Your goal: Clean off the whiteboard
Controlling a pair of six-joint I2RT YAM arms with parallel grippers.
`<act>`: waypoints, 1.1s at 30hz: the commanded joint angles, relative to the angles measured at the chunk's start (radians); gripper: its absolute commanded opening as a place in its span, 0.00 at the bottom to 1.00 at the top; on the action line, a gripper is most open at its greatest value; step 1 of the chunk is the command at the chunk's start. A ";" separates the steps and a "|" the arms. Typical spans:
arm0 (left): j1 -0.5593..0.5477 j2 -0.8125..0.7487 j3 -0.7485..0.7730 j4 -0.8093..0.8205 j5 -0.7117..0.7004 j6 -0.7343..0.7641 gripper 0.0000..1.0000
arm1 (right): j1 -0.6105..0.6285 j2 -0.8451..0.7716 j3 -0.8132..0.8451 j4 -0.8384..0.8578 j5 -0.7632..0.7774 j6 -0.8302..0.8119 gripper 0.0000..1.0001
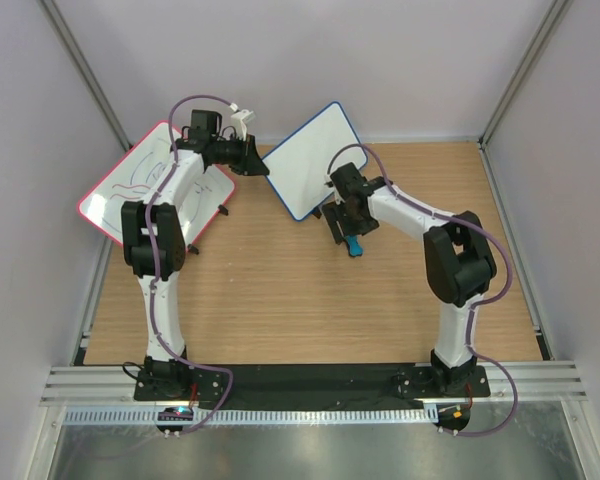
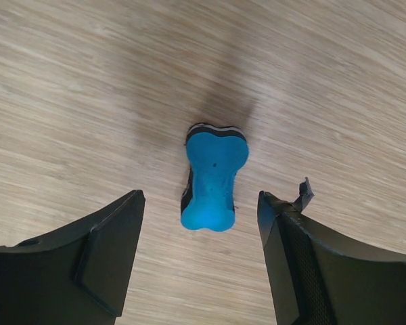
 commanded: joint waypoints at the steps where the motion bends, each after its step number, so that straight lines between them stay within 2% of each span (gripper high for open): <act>1: -0.030 0.036 0.010 -0.056 -0.024 0.067 0.00 | -0.033 0.012 0.039 -0.015 -0.034 0.016 0.74; 7: -0.033 0.034 0.010 -0.056 -0.023 0.068 0.00 | -0.053 0.054 0.030 0.014 -0.060 0.019 0.66; 11: -0.033 0.033 0.007 -0.056 -0.024 0.068 0.00 | -0.058 0.071 0.025 0.016 -0.083 0.025 0.49; 13: -0.033 0.033 0.008 -0.056 -0.023 0.068 0.00 | -0.059 0.072 0.022 0.017 -0.086 0.030 0.48; 17: -0.035 0.033 0.010 -0.057 -0.021 0.068 0.00 | -0.061 0.069 0.019 0.006 -0.119 0.036 0.35; 18: -0.035 0.033 0.010 -0.057 -0.020 0.070 0.00 | -0.059 0.068 0.015 0.006 -0.117 0.034 0.31; 19: -0.038 0.033 0.011 -0.057 -0.021 0.070 0.00 | -0.059 0.065 0.014 0.006 -0.114 0.034 0.19; 22: -0.038 0.033 0.008 -0.057 -0.021 0.068 0.00 | -0.059 0.057 0.014 0.013 -0.109 0.024 0.01; 25: -0.038 0.033 0.008 -0.057 -0.024 0.068 0.00 | -0.059 0.022 0.007 0.052 -0.103 0.001 0.01; 29: -0.039 0.030 0.010 -0.057 -0.028 0.068 0.00 | -0.061 -0.067 -0.021 0.234 -0.066 -0.064 0.01; 33: -0.039 0.030 0.022 -0.057 -0.026 0.064 0.00 | -0.055 -0.092 0.010 0.405 -0.059 -0.235 0.01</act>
